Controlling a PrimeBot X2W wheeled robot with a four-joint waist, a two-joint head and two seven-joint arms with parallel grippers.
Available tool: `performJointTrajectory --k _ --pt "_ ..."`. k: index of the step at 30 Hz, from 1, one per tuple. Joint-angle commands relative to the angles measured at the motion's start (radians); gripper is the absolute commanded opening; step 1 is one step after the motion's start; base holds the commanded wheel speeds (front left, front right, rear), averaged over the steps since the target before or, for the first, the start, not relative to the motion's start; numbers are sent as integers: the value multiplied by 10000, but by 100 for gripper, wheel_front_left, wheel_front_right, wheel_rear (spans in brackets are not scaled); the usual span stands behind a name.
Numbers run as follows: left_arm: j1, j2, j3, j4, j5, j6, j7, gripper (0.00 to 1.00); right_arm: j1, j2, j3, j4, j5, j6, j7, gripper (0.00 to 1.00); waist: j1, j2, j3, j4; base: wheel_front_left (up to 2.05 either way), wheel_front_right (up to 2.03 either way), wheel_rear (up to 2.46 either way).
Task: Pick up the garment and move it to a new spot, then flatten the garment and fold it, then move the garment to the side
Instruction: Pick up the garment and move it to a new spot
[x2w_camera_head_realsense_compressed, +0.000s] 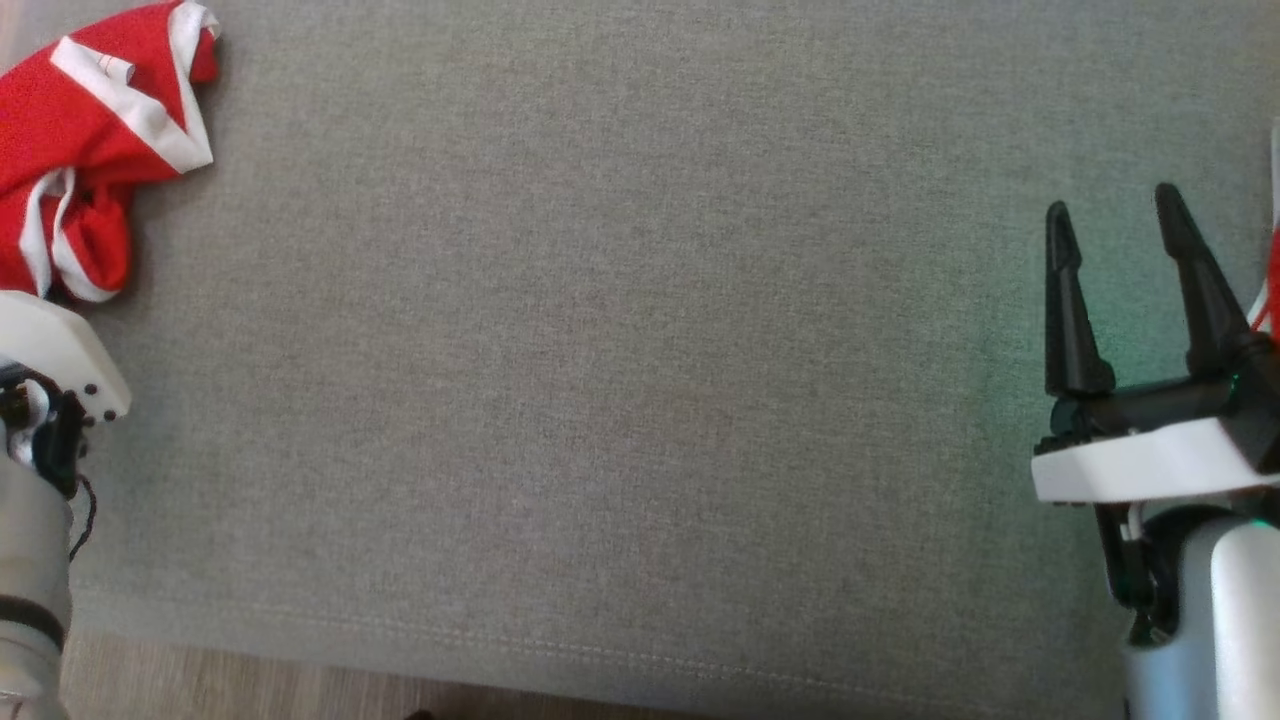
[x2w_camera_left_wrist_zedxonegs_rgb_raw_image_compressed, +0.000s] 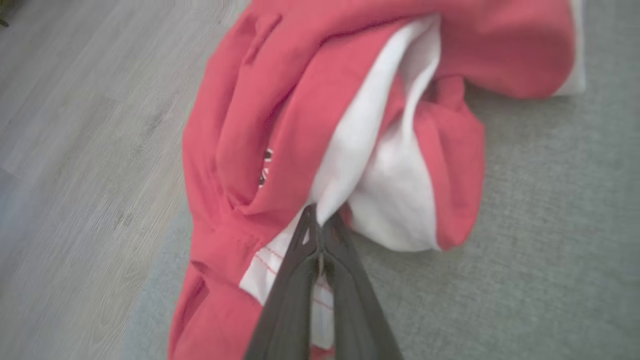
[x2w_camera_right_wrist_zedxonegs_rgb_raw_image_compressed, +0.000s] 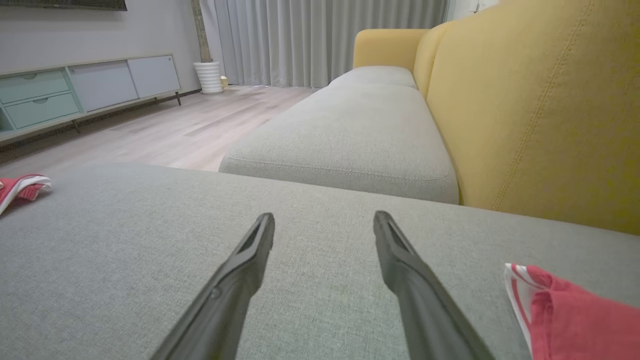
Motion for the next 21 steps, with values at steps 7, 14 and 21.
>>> performJointTrajectory --k 7,14,21 --pt "-630 474 -248 -656 176 -277 -1820 0 -303 -26 -60 -3 81 67 -431 100 -2 0 -826 -182 0 0 0" --pt "-635 -115 -850 -1818 -10 -457 -2326 0 -466 -26 -1118 -184 157 67 -526 100 -2 0 -1618 -571 0 0 0" --pt "-138 -818 -1846 -4138 -1163 -476 -1835 0 -486 -26 -1811 -360 381 67 -467 100 -2 0 -2426 -1180 0 0 0"
